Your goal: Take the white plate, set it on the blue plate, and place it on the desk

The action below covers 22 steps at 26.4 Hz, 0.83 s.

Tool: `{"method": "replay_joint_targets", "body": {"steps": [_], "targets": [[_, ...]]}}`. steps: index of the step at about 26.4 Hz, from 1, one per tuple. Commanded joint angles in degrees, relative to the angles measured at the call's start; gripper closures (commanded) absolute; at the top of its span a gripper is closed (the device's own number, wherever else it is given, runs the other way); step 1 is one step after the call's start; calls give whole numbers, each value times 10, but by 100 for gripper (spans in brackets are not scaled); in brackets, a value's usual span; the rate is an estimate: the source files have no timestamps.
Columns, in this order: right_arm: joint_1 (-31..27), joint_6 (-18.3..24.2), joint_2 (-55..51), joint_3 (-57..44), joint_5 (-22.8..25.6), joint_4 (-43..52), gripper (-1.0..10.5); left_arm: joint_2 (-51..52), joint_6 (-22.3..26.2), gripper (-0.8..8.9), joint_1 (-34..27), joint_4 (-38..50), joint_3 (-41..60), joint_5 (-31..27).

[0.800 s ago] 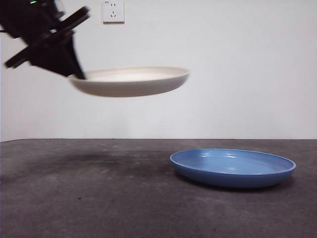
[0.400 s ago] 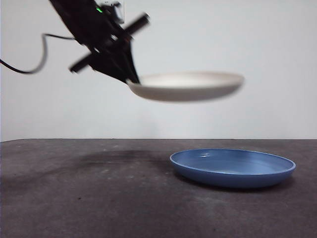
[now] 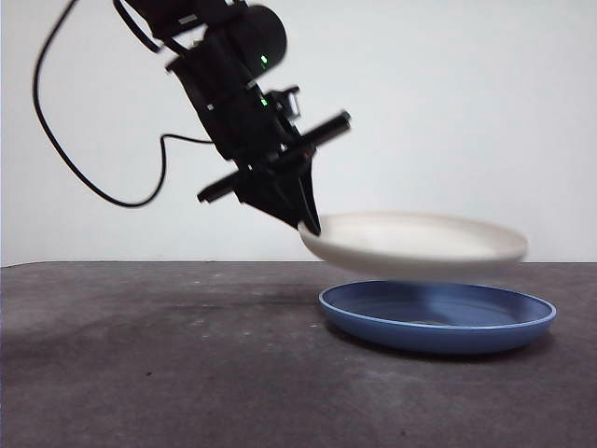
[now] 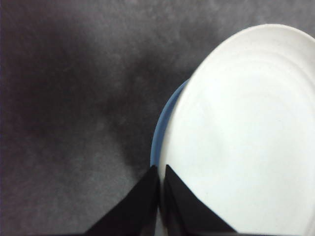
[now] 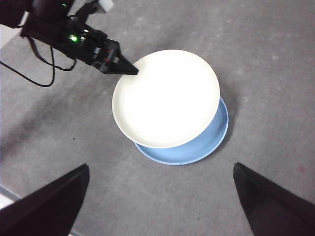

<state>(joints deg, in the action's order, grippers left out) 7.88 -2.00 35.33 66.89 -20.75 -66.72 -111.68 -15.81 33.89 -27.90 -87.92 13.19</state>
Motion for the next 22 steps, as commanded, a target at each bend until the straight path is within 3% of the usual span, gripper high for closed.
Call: {"method": "replay_joint_targets", "body": {"steps": [1, 14, 16, 19, 22], "targets": [[2, -8, 4, 11, 3, -3, 477, -27, -3, 804, 14, 9, -17, -10], [2, -8, 4, 10, 2, -5, 478, -66, -2, 803, 37, 37, -17, -29], [2, -8, 4, 10, 2, -5, 478, -66, -1, 710, 37, 37, -17, -29], [2, -8, 4, 10, 2, -5, 477, -66, 2, 469, 40, 36, -17, -29], [2, -8, 4, 10, 2, -5, 477, -65, 1, 446, 42, 35, -19, -26]]}}
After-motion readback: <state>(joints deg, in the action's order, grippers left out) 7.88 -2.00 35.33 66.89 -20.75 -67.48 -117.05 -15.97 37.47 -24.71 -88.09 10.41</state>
